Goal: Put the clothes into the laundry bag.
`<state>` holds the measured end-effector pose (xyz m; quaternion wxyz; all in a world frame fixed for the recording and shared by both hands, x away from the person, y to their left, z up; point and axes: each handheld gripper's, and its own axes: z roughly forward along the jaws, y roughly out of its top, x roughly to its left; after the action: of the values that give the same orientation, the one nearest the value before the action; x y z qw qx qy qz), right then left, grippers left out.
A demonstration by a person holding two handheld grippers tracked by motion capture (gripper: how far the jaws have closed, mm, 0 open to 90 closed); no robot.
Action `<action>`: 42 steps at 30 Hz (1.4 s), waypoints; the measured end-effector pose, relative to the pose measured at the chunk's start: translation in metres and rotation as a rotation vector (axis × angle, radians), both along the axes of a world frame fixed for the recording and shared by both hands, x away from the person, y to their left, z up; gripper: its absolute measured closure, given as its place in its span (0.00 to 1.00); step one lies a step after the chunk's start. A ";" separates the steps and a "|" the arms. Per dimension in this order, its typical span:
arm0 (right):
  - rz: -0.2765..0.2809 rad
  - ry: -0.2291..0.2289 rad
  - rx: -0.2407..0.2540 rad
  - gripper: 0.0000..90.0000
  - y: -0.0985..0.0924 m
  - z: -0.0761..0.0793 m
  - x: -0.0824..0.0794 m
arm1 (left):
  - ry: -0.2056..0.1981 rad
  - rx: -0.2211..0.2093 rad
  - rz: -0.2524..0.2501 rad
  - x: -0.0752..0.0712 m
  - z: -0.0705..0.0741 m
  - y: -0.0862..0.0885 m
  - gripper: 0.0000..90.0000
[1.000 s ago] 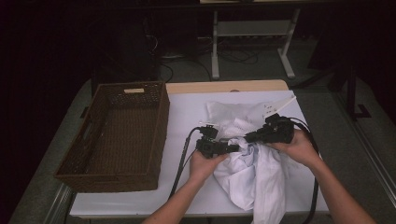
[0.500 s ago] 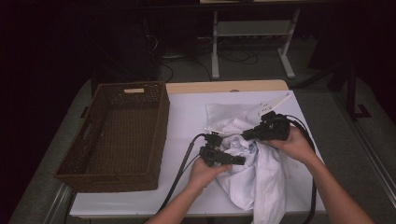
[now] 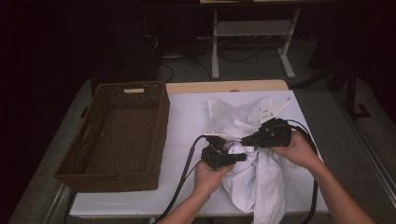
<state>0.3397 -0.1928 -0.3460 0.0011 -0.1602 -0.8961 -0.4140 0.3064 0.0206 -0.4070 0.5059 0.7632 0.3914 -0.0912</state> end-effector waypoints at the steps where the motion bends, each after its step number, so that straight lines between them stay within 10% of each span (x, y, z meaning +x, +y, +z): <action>1: 0.002 -0.003 0.008 0.97 -0.001 0.002 -0.001 | 0.007 -0.008 0.015 0.005 -0.002 -0.001 0.86; 9: -0.027 0.016 0.028 0.97 -0.008 0.002 0.003 | 0.078 -0.037 0.144 0.051 -0.032 -0.016 0.82; 16: -0.112 0.056 0.010 0.97 -0.027 -0.018 0.017 | 0.045 0.086 0.074 0.036 -0.023 0.007 0.44; 22: -0.115 0.044 0.009 0.97 -0.023 -0.017 0.019 | 0.098 0.096 0.046 0.027 -0.029 0.031 0.34; 25: -0.096 0.044 -0.012 0.97 -0.014 -0.019 0.017 | 0.183 -0.006 0.030 0.037 -0.044 0.025 0.43; 27: -0.079 0.043 -0.018 0.97 -0.008 -0.019 0.014 | 0.188 -0.057 0.018 0.038 -0.049 0.016 0.66; 31: -0.039 0.028 -0.015 0.97 -0.004 -0.013 0.006 | 0.110 -0.067 -0.018 0.028 -0.040 0.008 0.92; 37: 0.023 -0.016 0.038 0.97 -0.003 0.007 -0.016 | -0.014 -0.094 -0.071 -0.004 0.007 0.015 0.94; 42: 0.085 -0.048 0.077 0.97 -0.002 0.027 -0.034 | -0.056 -0.131 -0.063 -0.014 0.019 0.017 0.94</action>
<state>0.3054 -0.1949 -0.3191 0.0031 -0.1118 -0.8853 -0.4514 0.2921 0.0375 -0.3882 0.5625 0.7426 0.3461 -0.1112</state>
